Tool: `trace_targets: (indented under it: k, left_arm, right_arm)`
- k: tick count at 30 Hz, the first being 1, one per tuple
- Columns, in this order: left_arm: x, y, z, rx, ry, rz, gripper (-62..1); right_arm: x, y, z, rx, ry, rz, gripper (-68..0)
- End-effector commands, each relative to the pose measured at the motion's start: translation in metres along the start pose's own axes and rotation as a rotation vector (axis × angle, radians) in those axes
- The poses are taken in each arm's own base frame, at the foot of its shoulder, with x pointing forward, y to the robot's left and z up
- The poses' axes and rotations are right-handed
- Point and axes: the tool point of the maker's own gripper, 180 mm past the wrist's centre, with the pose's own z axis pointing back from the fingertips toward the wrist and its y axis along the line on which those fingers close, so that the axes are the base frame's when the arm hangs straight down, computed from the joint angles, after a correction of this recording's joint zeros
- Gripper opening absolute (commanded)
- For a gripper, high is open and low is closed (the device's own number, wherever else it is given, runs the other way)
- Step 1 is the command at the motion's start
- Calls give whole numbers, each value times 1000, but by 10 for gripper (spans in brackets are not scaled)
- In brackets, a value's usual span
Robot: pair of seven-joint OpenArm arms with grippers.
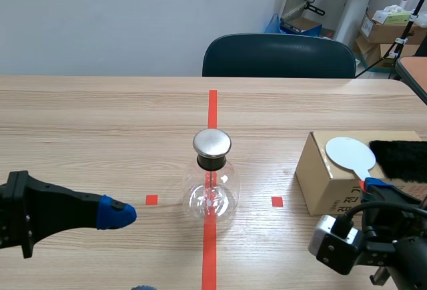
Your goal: Do the electroscope experiment
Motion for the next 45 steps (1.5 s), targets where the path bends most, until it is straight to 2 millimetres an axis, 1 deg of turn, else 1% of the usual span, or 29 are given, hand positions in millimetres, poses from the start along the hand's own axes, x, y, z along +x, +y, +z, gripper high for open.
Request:
trace_targets:
  k: [1,14,18,45]
  left_arm:
    - [10,-4,-2,-9,-37,9,-157]
    - [10,-2,-2,3,-38,6,-157]
    - [10,3,-2,28,-37,-1,-157]
    - [11,3,-2,28,-41,0,-157]
  right_arm:
    - [-6,-7,-2,-22,8,15,-668]
    - [-6,-7,-2,-22,8,15,-668]
    - [-6,-7,-2,-22,8,15,-668]
    - [-6,-7,-2,-22,8,15,-668]
